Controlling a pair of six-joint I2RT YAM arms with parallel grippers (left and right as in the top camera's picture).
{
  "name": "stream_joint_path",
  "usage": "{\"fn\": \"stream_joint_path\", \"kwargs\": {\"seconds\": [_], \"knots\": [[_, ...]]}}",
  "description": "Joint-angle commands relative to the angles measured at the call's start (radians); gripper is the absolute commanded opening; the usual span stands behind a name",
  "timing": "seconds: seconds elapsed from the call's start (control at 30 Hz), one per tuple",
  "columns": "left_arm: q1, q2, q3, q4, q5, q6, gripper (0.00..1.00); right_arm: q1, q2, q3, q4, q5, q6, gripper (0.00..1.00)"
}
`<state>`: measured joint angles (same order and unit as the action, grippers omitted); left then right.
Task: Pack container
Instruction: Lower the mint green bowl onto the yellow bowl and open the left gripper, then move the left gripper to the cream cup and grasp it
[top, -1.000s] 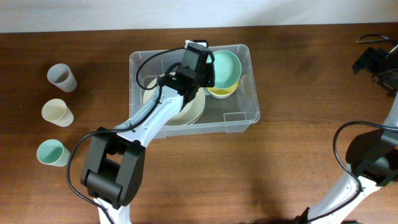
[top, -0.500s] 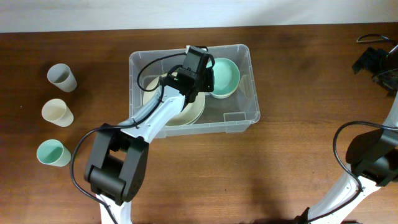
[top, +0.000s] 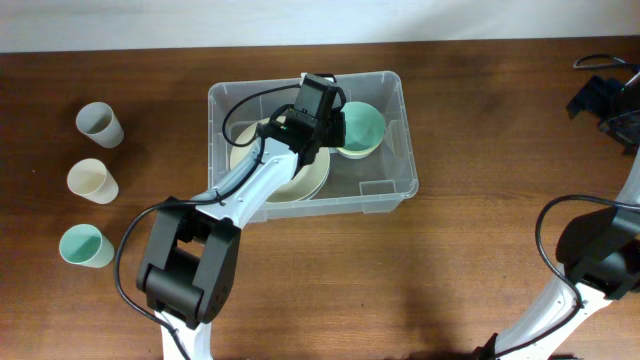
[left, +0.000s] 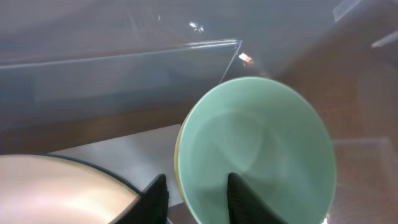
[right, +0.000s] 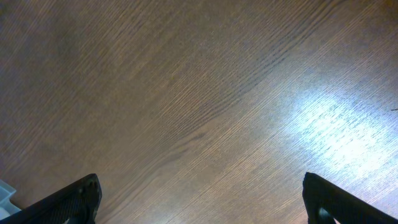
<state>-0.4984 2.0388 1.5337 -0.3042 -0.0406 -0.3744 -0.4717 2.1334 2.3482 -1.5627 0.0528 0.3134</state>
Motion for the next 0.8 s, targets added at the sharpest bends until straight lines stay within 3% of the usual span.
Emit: {"fn": "stream_joint_path", "kwargs": {"seconds": [0.0, 0.03, 0.07, 0.17, 0.47, 0.77], "knots": [[-0.002, 0.003, 0.041, 0.003, 0.011, 0.014, 0.47, -0.006, 0.003, -0.004, 0.000, 0.011, 0.001, 0.99], [0.002, 0.000, 0.053, -0.001, 0.011, 0.021, 0.54, -0.006, 0.003, -0.004, 0.000, 0.011, 0.001, 0.99], [0.010, -0.011, 0.077, -0.013, 0.009, 0.046, 0.69, -0.006, 0.003, -0.004, 0.000, 0.011, 0.001, 0.99], [0.043, -0.056, 0.143, -0.090, -0.034, 0.085, 0.98, -0.006, 0.003, -0.004, 0.000, 0.011, 0.001, 0.99], [0.276, -0.317, 0.233, -0.461, -0.274, 0.085, 0.99, -0.006, 0.003, -0.004, 0.000, 0.011, 0.001, 0.99], [0.544, -0.431, 0.231, -0.784, -0.269, 0.121, 0.97, -0.006, 0.003, -0.004, 0.000, 0.011, 0.001, 0.99]]}}
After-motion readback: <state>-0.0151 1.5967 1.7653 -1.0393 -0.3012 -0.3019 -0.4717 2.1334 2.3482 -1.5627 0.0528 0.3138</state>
